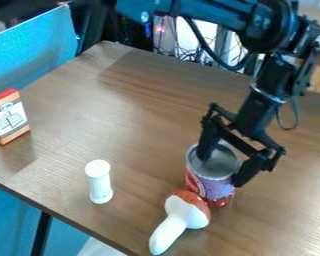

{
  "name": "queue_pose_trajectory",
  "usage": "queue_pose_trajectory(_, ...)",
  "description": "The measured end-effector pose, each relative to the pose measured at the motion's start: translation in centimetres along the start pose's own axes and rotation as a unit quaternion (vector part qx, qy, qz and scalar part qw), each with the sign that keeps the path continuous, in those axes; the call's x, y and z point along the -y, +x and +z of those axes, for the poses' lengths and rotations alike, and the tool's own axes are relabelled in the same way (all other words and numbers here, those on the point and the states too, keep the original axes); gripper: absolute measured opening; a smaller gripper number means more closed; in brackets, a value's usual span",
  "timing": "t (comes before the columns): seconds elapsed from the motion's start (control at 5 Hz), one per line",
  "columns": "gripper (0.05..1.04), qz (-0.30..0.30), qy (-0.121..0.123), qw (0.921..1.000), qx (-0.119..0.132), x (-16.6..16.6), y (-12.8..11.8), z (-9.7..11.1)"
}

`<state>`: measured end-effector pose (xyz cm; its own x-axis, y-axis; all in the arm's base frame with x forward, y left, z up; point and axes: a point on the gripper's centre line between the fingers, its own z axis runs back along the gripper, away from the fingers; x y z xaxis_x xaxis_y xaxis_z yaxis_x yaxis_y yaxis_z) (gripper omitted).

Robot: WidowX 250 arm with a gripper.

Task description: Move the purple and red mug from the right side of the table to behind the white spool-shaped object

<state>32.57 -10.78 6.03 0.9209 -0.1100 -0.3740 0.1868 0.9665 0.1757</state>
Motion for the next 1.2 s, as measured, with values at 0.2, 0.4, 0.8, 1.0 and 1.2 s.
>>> queue_pose_trajectory(0.2,1.001,0.008,0.023,0.9980,-0.059,-2.1,0.3,-0.6)
queue_pose_trajectory(0.4,1.001,0.002,0.035,0.9953,-0.091,-4.2,0.8,-0.9)
queue_pose_trajectory(0.8,1.001,0.034,0.019,0.9935,-0.107,-12.8,2.3,-1.3)
queue_pose_trajectory(1.0,1.001,0.056,-0.001,0.9920,-0.113,-16.6,1.7,-1.9)
queue_pose_trajectory(1.2,1.001,0.078,-0.007,0.9906,-0.113,-18.8,-0.2,-2.0)
